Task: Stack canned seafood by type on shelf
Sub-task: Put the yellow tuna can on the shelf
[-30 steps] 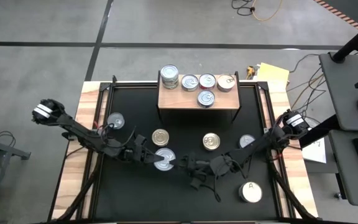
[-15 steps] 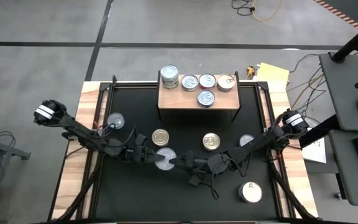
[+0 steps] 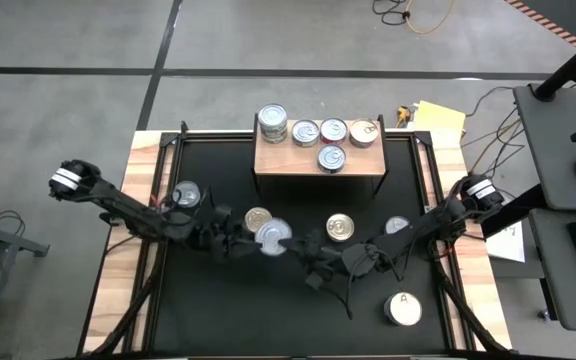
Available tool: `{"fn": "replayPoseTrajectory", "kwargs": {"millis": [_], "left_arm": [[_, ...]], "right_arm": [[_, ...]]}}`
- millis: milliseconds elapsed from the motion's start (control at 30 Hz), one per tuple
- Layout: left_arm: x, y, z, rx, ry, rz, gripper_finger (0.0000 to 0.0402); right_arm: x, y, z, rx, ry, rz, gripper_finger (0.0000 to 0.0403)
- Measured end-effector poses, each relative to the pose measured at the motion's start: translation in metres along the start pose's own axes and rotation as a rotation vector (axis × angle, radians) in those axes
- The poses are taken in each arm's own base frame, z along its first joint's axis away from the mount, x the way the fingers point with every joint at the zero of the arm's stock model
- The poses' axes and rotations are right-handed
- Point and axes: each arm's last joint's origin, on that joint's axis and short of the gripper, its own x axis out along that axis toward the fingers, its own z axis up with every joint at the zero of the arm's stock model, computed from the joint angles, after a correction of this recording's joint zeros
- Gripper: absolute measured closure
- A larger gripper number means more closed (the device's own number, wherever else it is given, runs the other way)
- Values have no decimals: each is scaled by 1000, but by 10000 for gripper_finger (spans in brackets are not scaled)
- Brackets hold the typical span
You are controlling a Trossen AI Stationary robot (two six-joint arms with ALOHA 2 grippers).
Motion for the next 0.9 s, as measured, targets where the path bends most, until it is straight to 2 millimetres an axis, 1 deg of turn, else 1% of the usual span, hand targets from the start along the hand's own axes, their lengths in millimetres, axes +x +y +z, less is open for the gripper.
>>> {"fn": "replayPoseTrajectory", "kwargs": {"millis": [133,233,300,333,467,633,733,833,900], "left_arm": [[-1,-3,8,220,-10,-27,132],[-2,-4,11,463,-18,-31,132],[-3,-2,10,649,2,-13,132],[-3,-1,9,714,19,0,132],[-9,4,8,836,108,84,134],[-25,10,15,919,160,325,147],[-36,6,24,996,151,381,158],[-45,0,32,1102,144,402,168],[-49,-3,37,1170,119,442,174]], "right_arm": [[-5,-12,-6,31,98,-25,268],[-8,-19,-10,91,123,-28,268],[-10,-20,-12,125,144,-18,268],[-11,-20,-13,138,157,-10,268],[-14,-19,-18,228,217,15,268],[-23,-14,-19,390,262,65,268],[-29,-14,-15,457,258,73,268],[-32,-21,-11,489,246,57,268],[-33,-28,-10,500,287,17,268]]}}
